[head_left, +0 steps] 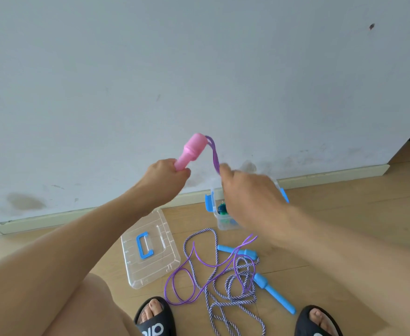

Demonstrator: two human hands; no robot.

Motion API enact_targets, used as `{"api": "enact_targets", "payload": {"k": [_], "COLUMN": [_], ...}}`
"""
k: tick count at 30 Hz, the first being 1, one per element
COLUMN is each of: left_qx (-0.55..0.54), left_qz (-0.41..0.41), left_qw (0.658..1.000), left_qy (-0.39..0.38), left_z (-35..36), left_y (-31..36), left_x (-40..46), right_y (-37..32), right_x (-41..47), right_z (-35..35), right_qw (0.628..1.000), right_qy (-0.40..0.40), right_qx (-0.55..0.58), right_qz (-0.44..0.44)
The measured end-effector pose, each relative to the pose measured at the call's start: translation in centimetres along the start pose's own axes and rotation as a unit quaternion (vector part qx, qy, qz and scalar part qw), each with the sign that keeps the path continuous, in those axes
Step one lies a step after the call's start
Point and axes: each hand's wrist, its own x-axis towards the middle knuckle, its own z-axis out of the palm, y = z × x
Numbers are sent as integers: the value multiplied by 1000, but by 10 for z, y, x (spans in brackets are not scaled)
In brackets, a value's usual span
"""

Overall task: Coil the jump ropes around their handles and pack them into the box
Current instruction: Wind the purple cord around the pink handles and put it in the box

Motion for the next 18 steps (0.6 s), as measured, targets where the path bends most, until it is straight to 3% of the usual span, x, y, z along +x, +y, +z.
{"api": "enact_targets", "payload": {"k": [3, 6, 10, 11, 14, 18], "left_qx": [195, 325, 475, 499, 534, 530], "left_qz": [45, 115, 217, 233, 265, 333], "left_qw": [980, 938, 852, 834, 803, 779], "left_qy": [-6, 23, 31, 27, 11, -27], "left_z": [12, 15, 17, 18, 19, 28], "left_y": [-12, -13, -7, -6, -5, 5], "left_x": [-1, -7, -14, -16, -22, -40], "right_y": [-19, -17, -2, 0, 12, 24], "right_x": [-6, -6, -1, 0, 5, 15], "right_z": [-1, -3, -10, -15, -21, -23], "right_qw": [994, 989, 969, 970, 977, 921], "right_qy": [-48, 7, 105, 95, -60, -102], "right_qx": [-32, -49, 87, 104, 153, 365], "right_qz": [-96, -137, -208, -198, -137, -86]}}
